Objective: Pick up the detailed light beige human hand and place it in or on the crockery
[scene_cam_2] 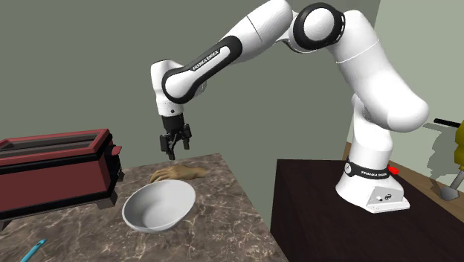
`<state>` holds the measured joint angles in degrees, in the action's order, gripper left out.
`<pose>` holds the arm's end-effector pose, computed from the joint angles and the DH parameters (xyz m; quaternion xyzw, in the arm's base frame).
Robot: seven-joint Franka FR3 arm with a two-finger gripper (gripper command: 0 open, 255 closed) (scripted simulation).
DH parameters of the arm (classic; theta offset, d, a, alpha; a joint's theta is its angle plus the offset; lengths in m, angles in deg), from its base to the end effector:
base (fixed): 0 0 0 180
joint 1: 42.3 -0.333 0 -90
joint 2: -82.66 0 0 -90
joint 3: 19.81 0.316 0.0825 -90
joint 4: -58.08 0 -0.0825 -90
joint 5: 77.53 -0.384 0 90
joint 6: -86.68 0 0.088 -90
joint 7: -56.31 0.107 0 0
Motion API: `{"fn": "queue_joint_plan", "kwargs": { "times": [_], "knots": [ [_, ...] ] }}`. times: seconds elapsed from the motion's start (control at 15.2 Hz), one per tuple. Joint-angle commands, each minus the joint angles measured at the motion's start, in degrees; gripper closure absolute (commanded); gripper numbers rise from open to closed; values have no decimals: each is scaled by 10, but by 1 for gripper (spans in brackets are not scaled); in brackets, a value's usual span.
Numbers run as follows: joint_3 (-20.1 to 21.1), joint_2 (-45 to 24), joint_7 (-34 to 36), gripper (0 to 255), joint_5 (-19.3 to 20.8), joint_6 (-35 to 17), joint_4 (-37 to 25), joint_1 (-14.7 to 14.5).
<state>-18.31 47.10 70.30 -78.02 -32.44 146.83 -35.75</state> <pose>0.6897 -0.0631 0.2794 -0.9844 0.1695 0.0459 0.0078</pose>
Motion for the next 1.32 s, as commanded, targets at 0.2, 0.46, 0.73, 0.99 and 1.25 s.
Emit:
{"fn": "queue_joint_plan", "kwargs": {
  "times": [0.2, 0.46, 0.73, 0.99, 1.25],
  "knots": [
    [-6, -101, 11, 0, -6, 20, -115, 7],
    [-6, -114, 11, 0, -6, -3, -106, 6],
    [-6, -124, 10, 0, -7, -17, -101, 6],
    [-6, -124, 10, 0, -7, -17, -101, 6],
    [-6, -126, 10, 255, -7, -15, -104, 5]
  ]
}}
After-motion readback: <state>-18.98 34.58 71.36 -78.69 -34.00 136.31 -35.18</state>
